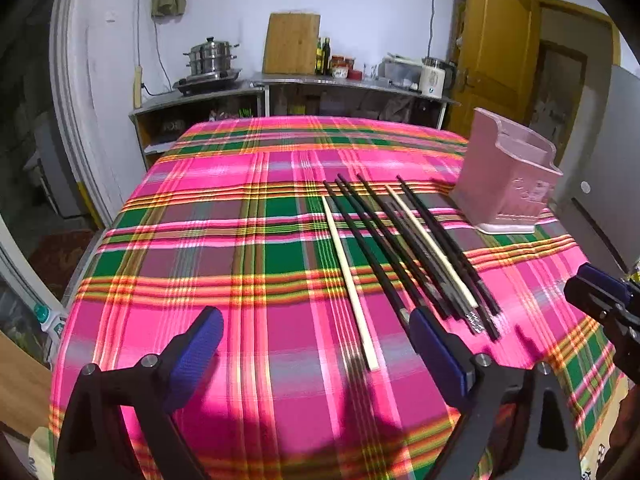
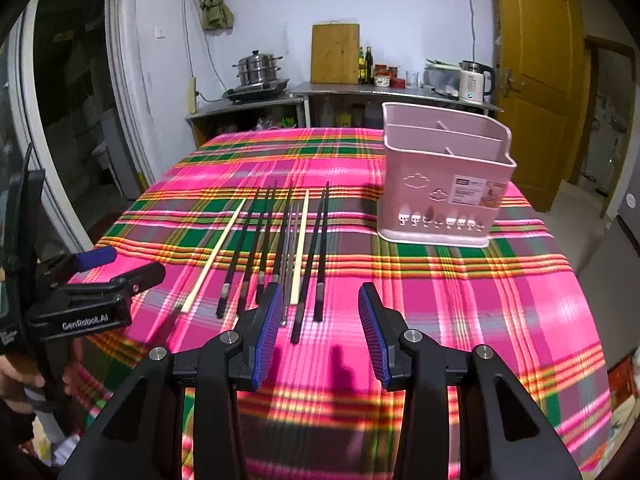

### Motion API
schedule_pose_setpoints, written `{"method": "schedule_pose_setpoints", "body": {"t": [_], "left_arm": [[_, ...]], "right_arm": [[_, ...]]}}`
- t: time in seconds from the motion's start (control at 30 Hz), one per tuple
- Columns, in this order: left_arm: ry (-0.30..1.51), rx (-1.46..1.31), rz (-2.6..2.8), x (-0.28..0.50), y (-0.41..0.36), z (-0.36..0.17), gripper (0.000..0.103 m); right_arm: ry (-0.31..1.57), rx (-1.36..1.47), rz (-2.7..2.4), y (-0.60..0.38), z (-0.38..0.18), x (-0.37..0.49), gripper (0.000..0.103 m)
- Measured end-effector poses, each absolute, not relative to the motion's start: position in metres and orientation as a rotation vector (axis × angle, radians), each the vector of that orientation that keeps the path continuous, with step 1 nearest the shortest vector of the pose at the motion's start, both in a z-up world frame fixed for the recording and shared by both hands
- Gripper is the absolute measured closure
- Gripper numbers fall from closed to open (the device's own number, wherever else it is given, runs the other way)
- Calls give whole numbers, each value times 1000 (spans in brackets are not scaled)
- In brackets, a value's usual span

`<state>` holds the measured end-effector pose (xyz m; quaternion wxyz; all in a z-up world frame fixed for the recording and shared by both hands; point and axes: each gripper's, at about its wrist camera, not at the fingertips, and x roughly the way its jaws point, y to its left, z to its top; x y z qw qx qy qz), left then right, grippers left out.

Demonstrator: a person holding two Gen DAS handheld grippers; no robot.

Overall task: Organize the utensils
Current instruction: 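Lower both tools toward the row of chopsticks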

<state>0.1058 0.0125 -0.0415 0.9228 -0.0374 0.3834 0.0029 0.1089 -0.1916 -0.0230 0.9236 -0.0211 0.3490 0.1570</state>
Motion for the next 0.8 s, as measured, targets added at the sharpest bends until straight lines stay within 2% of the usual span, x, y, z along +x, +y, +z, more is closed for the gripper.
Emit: {"method": "schedule_pose_setpoints", "body": {"t": [0.13,0.5,0.67,0.8], "left_arm": [[833,-106,-6,136,19,-49,16],[941,-134,-37,204,21,-73,45],[969,-150,-52,218,20,-82,57],[967,-153,-65,222,20,-83,60]], "right_arm": [[735,-46,326,-188,-29,131,62],[808,-71,326,-169,-52,200,63],[843,-87,322,-160,-59,226,76],[870,-98,325,-155,-67,242,84]]}}
